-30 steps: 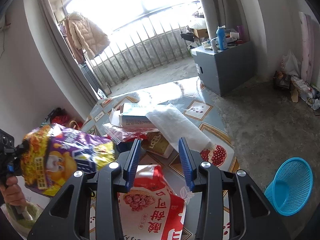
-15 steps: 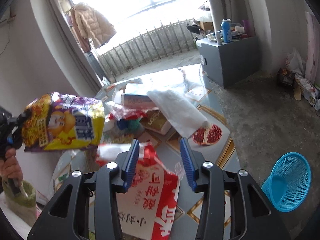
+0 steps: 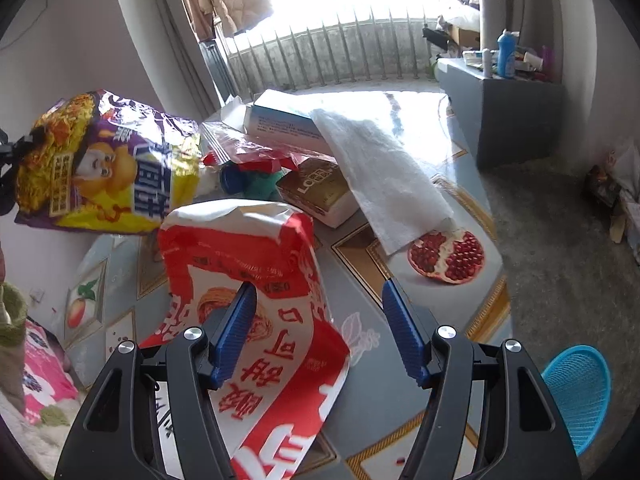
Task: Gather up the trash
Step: 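Lift the yellow bag with the left tool while the right tool lifts the red-white bag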
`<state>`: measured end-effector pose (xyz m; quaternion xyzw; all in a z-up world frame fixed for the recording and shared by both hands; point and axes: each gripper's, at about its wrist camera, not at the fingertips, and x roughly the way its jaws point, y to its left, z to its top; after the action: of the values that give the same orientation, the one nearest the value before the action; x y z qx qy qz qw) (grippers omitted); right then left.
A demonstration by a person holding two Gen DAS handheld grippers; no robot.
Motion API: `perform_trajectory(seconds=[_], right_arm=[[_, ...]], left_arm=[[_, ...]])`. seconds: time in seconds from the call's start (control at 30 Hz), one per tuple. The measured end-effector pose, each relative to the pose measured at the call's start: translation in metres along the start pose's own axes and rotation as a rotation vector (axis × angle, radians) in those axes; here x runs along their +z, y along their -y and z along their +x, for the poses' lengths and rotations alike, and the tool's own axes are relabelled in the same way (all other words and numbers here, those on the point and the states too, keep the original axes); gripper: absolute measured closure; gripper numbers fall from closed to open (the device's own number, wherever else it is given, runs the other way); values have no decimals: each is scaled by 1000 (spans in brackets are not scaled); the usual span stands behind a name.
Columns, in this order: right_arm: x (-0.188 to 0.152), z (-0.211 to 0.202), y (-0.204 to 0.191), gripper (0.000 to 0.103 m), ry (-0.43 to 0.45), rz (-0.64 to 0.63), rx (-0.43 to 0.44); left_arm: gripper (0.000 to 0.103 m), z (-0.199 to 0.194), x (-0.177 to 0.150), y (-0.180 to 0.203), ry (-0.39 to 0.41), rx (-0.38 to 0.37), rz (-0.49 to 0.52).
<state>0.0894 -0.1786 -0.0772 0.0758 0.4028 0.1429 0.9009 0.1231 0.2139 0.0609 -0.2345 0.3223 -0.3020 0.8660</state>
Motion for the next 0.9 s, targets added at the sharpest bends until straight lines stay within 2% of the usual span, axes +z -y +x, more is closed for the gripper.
perform_trajectory(seconds=[0.1, 0.2, 0.37, 0.43, 0.73, 0.9], right_arm=[[4, 10, 9, 45, -17, 26, 78], [5, 20, 17, 56, -40, 72, 148], [1, 18, 20, 86, -41, 106, 198], [-2, 14, 21, 93, -33, 124, 210], [-18, -24, 33, 97, 74, 243, 278], [-30, -54, 41, 98, 169, 315, 287]], left_arm=[[102, 4, 1, 0, -8, 9, 1], [102, 6, 1, -1, -12, 18, 1], [102, 9, 1, 0, -16, 25, 14], [102, 10, -1, 1, -18, 26, 22], [102, 7, 0, 10, -17, 19, 53], [102, 10, 5, 24, -35, 4, 93]])
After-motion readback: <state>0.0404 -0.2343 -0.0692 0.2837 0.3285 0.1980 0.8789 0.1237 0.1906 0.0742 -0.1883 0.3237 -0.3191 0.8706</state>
